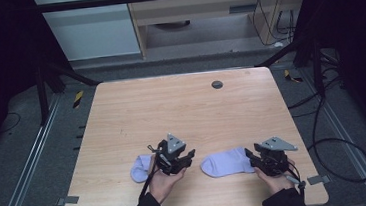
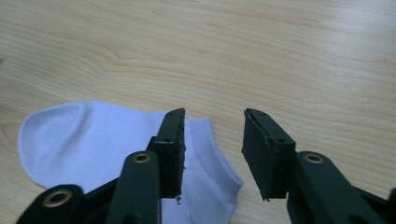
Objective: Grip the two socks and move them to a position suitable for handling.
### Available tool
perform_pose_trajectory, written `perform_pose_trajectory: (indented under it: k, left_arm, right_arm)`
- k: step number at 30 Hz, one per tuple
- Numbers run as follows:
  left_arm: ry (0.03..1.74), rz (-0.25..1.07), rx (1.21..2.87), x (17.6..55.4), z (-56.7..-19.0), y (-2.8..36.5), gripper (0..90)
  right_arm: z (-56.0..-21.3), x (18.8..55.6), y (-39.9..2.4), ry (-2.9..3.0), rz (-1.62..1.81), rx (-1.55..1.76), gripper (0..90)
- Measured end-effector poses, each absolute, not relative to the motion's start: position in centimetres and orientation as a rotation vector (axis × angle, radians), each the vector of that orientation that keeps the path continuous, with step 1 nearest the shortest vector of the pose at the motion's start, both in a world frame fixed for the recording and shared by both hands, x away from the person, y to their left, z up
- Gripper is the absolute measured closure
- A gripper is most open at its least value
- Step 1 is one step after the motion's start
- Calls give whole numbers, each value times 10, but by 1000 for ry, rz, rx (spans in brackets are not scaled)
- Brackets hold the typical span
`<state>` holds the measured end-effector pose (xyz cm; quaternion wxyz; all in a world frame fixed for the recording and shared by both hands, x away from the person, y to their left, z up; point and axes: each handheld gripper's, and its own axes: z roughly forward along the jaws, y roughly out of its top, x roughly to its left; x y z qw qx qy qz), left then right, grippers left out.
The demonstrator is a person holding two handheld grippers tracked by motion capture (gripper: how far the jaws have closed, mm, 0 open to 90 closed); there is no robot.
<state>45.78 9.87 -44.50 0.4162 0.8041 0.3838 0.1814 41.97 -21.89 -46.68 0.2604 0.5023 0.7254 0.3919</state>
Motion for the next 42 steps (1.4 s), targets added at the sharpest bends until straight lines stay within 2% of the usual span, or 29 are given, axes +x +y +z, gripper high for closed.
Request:
perform_pose_trajectory:
  k: [8, 23, 32, 42]
  left_arm:
    - [1011, 518, 1989, 457, -431, 146, 470]
    - [1173, 596, 1892, 446, -428, 235, 420]
    - [1261, 609, 1868, 434, -446, 267, 405]
    - [1305, 571, 1901, 424, -464, 281, 406]
  right_arm:
    - [-461, 419, -210, 1972, 1121, 1313, 495]
    - [-447, 432, -179, 2036, 1231, 1260, 358]
    - [-442, 444, -151, 2116, 1247, 1206, 344]
    - [-440, 447, -113, 2181, 1257, 1127, 366]
